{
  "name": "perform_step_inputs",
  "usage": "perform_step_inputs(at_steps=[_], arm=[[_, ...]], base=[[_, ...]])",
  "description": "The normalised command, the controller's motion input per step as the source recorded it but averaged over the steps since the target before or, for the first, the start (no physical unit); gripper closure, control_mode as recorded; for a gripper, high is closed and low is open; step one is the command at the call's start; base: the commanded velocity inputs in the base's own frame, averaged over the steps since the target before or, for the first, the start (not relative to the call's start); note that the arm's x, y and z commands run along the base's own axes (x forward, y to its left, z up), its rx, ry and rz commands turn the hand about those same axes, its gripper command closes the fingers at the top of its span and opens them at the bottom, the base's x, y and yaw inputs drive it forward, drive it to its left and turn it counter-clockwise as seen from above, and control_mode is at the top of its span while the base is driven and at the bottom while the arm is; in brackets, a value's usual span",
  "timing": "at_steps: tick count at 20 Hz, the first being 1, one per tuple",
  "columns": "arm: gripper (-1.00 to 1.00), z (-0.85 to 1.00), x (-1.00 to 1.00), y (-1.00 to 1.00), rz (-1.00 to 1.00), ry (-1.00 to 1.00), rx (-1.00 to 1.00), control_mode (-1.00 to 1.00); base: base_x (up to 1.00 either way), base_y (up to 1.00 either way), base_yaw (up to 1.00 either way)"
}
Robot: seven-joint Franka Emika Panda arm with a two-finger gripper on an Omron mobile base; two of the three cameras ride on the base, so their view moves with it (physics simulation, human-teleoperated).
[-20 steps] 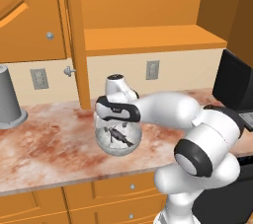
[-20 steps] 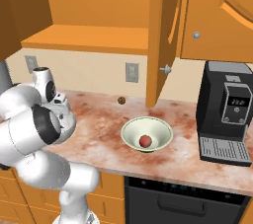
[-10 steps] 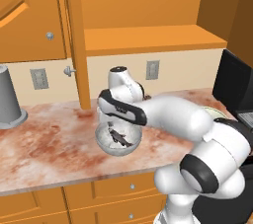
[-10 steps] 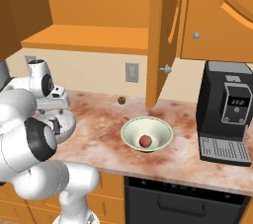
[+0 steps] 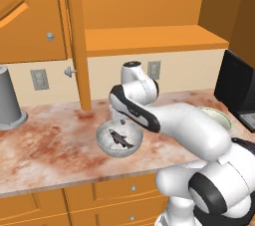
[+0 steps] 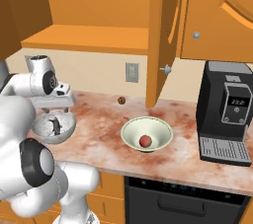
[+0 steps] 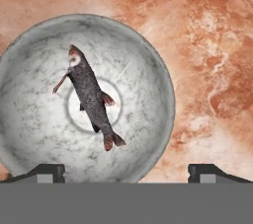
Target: Pick both bowls and place them on the counter. Then place the peach in one bowl and place the fish in the other bowl.
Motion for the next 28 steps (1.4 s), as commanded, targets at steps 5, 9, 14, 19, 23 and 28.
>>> perform_step_inputs(at_steps=[5, 9, 14, 19, 23, 28], arm=[[-1.0, 0.29, -0.23, -0.44, 0.0, 0.0, -0.01, -1.0], [-1.0, 0.26, -0.28, -0.42, 0.0, 0.0, -0.01, -1.0], [-1.0, 0.24, -0.32, -0.39, 0.0, -0.02, -0.01, -1.0], [-1.0, 0.24, -0.45, -0.33, -0.01, -0.05, -0.01, -1.0], [-1.0, 0.19, -0.62, -0.25, 0.0, -0.1, 0.0, -1.0], [-1.0, 0.08, -0.66, -0.14, 0.0, -0.09, -0.01, -1.0]], base=[[0.0, 0.0, 0.0], [0.0, 0.0, 0.0], [0.0, 0.0, 0.0], [0.0, 0.0, 0.0], [0.0, 0.0, 0.0], [0.0, 0.0, 0.0]])
